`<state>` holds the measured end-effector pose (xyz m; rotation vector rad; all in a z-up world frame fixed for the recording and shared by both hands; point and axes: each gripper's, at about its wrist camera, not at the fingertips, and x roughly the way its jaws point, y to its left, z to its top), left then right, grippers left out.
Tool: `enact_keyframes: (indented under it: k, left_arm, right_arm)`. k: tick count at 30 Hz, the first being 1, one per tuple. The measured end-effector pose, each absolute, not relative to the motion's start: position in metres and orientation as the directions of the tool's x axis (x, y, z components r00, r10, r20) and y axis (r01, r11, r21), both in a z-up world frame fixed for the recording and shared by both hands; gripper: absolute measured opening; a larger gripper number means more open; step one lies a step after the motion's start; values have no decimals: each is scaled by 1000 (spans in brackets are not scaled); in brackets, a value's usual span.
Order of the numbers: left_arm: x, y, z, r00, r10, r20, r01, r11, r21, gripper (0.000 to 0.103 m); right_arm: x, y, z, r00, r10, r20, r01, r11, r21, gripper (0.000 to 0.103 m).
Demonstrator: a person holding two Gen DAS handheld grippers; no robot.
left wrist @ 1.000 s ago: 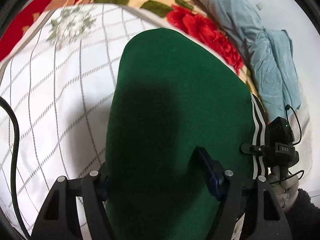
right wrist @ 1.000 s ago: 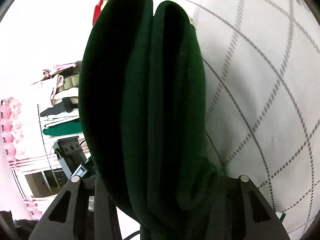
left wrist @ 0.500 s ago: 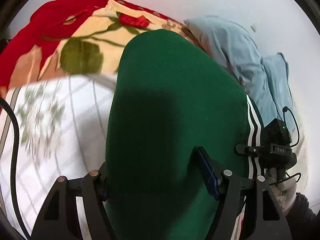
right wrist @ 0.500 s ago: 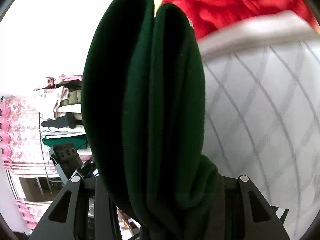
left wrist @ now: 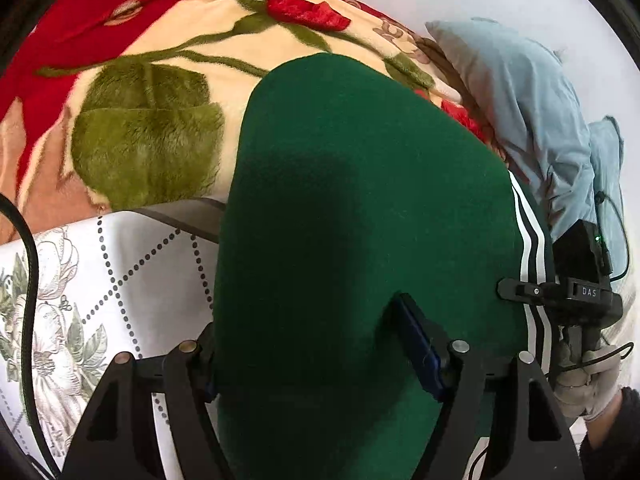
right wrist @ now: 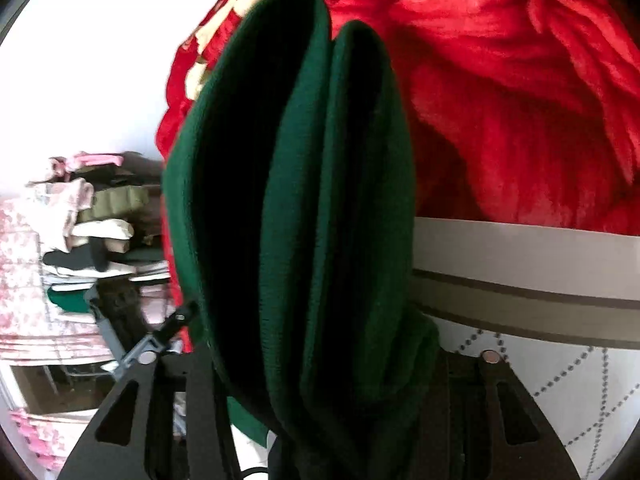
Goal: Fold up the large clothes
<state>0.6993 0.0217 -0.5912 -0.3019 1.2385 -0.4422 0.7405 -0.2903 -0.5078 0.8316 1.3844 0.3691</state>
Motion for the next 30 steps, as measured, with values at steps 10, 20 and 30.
enact_keyframes:
  k: [10,20,30]
  left_arm:
    - [632,24,-534,423,-138,-895,68,990,-120,90]
    - [536,18,-440,530,-6,-848,-5,1000,-11,98]
    - [445,4,-318,559,-11,-829,44,999,17,98]
  right_arm:
    - [697,-236,-421,266,135,-954,206,959,193,92]
    - [525,-220,-340,316,-126,-940,269,962,-38,103]
    - [402,-191,-182,408,-238,-881,316,943,-109,103]
